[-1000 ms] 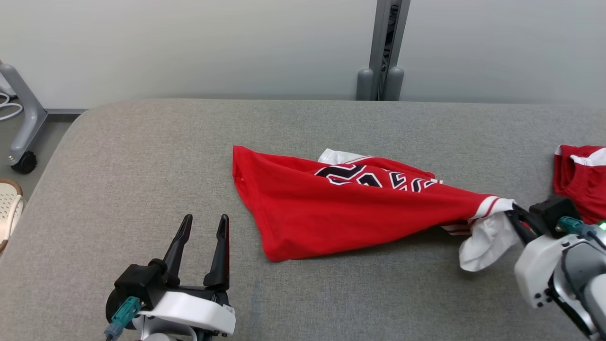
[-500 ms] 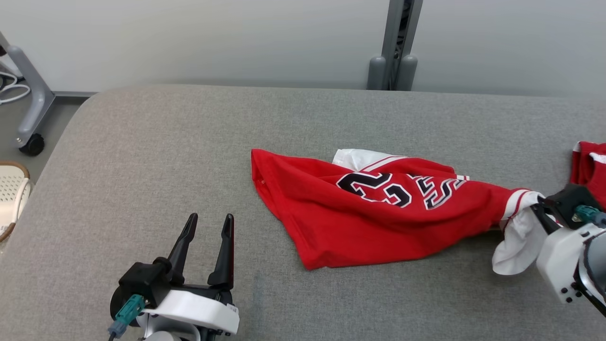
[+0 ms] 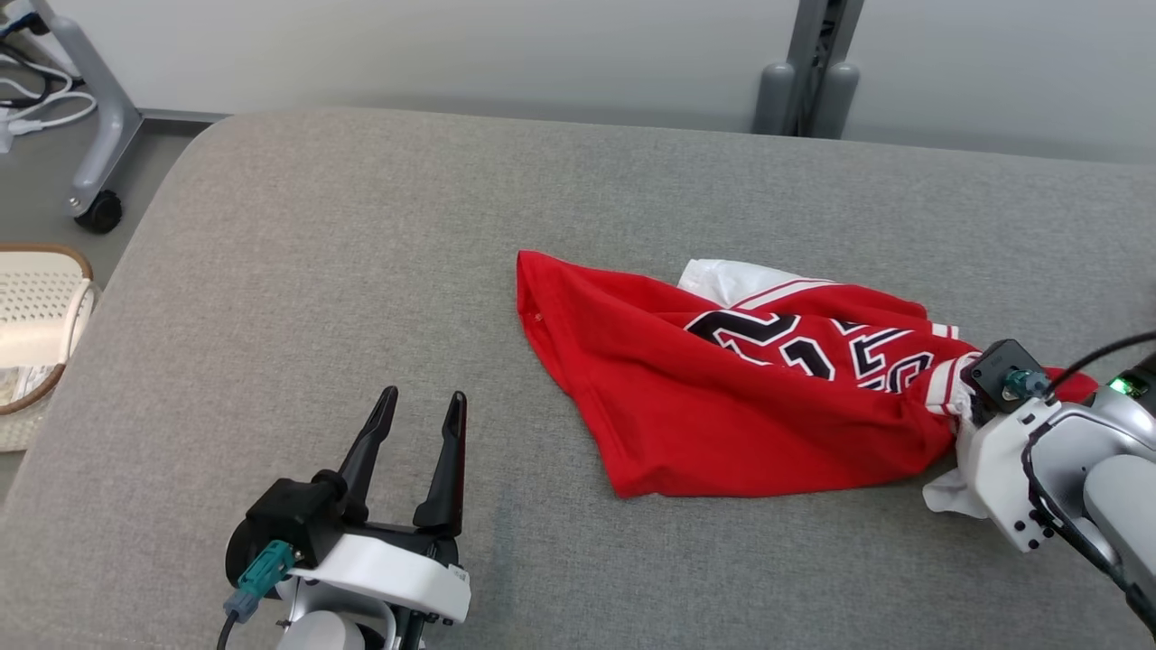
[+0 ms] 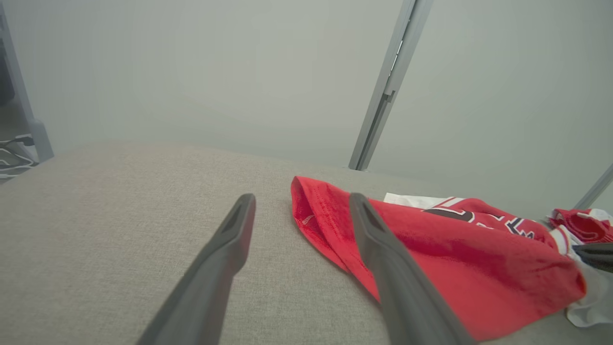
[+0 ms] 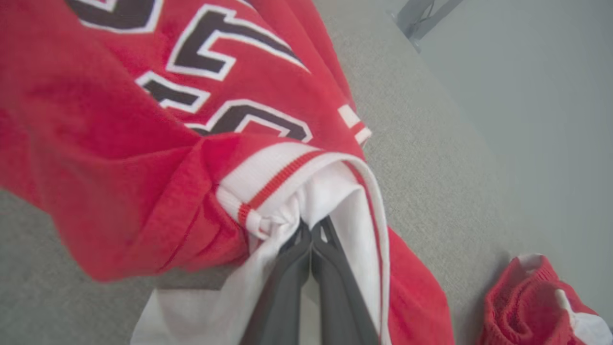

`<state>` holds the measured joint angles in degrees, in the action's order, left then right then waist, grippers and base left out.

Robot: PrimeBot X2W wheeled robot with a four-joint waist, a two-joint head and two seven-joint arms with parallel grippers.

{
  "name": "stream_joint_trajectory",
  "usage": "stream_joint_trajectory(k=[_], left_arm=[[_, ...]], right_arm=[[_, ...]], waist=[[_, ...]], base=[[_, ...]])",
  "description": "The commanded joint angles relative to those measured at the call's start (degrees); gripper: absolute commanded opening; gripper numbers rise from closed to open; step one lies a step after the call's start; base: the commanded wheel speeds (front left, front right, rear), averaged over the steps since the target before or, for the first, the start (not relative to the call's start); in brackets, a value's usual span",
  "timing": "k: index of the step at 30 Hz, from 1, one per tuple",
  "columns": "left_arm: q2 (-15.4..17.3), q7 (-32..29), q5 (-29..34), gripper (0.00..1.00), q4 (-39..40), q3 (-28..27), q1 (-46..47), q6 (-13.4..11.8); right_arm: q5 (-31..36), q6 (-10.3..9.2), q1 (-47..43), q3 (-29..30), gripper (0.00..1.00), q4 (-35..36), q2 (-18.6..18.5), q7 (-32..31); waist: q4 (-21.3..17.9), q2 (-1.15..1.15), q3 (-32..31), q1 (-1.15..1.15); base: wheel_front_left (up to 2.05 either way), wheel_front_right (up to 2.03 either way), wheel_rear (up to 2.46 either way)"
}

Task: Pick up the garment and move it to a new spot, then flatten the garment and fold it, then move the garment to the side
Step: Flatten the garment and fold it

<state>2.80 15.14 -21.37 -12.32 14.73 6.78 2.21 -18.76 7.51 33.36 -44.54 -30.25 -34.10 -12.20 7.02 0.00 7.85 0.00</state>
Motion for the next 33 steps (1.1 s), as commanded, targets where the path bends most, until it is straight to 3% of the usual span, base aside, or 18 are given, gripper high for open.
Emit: stream_joint_trajectory(k=[1,8,16,17,18,25,33], left_arm=[[0.21,0.02,-0.04,1.0,-0.1,0.05,0.94,0.27],[0.22,0.01,0.05,1.0,0.11,0.14,1.4,0.25],[0.22,0.01,-0.49,1.0,0.32,0.62,2.38,-0.31],[0.22,0.01,-0.59,1.0,0.33,0.66,2.52,-0.31],[0.22,0.01,-0.67,1.0,0.31,0.68,2.63,-0.38],[0.22,0.01,-0.53,1.0,-0.12,0.32,2.19,-0.61],[0.22,0.01,-0.09,1.0,-0.45,-0.58,0.44,-0.72]], right_arm=[[-0.47,-0.01,1.77,-1.87,0.0,-3.0,0.38,1.27],[-3.18,-0.01,9.4,-8.99,0.0,-16.0,5.29,7.7],[-3.25,-0.01,15.94,-10.43,0.0,-27.69,9.74,16.84],[-3.19,-0.01,16.19,-10.41,0.42,-29.01,10.41,17.84],[-3.62,-0.01,16.01,-10.54,1.0,-30.15,11.23,18.34],[-6.5,-0.01,16.66,-13.5,1.0,-33.22,13.86,20.64],[-12.26,-0.01,17.12,-15.43,1.0,-30.24,13.12,23.45]], waist=[[0.74,0.0,0.49,0.0],[2.03,0.0,1.61,0.0],[2.47,0.0,2.73,0.0],[2.45,0.0,2.8,0.0],[2.39,0.0,2.83,0.0],[1.07,0.0,1.97,0.0],[-1.31,0.0,-1.59,0.0]], base=[[0.0,0.0,0.0],[0.0,0.0,0.0],[0.0,0.0,0.0],[0.0,0.0,0.0],[0.0,0.0,0.0],[0.0,0.0,0.0],[0.0,0.0,0.0]])
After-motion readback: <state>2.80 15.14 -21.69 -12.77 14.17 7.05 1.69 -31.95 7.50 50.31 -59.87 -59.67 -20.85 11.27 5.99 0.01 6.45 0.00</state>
